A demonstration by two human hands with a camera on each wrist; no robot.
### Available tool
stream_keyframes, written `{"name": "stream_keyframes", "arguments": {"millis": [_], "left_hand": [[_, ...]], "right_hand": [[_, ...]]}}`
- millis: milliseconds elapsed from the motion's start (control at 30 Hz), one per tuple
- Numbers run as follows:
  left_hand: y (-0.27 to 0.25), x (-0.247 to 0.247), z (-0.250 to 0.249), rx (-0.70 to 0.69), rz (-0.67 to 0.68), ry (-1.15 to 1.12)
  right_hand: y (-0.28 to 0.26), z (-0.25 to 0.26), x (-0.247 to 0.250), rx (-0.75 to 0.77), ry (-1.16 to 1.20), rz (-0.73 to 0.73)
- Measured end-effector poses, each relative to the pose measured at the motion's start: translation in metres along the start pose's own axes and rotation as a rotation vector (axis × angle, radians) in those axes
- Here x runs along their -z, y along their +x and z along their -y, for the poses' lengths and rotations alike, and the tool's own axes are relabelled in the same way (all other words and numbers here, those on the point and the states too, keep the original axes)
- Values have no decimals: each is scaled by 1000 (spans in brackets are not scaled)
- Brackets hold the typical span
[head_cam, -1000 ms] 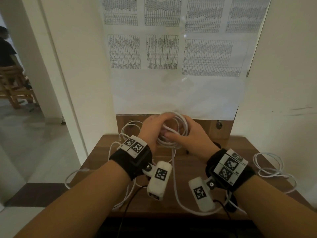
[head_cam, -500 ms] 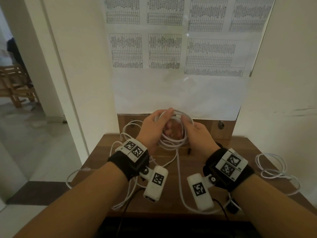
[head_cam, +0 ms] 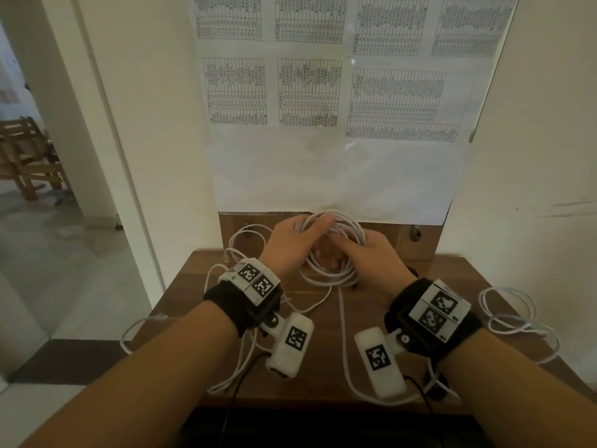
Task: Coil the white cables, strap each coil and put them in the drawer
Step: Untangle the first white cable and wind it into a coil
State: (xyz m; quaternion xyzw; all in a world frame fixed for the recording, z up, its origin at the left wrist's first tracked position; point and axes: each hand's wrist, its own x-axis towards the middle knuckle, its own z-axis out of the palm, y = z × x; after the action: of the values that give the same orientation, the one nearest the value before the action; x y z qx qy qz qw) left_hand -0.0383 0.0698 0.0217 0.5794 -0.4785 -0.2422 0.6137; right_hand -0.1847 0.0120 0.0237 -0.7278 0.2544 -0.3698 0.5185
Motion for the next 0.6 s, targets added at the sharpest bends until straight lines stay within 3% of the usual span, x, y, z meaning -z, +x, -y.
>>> {"name": "stream_keyframes", "arguments": {"millis": [67, 200, 333, 467, 600], "left_hand": [[-2, -1, 1, 11, -13, -40], [0, -1, 5, -12, -62, -17], [1, 0, 3, 38, -85, -89], [0, -2, 0, 52, -93, -87], [-3, -6, 1, 66, 11, -98]], "right_hand": [[0, 4, 0, -24, 18, -13], [1, 7, -2, 85, -181, -5], [8, 0, -1, 158, -213, -100], [10, -2, -3, 33, -133, -63], [14, 2, -5, -122, 127, -90]]}}
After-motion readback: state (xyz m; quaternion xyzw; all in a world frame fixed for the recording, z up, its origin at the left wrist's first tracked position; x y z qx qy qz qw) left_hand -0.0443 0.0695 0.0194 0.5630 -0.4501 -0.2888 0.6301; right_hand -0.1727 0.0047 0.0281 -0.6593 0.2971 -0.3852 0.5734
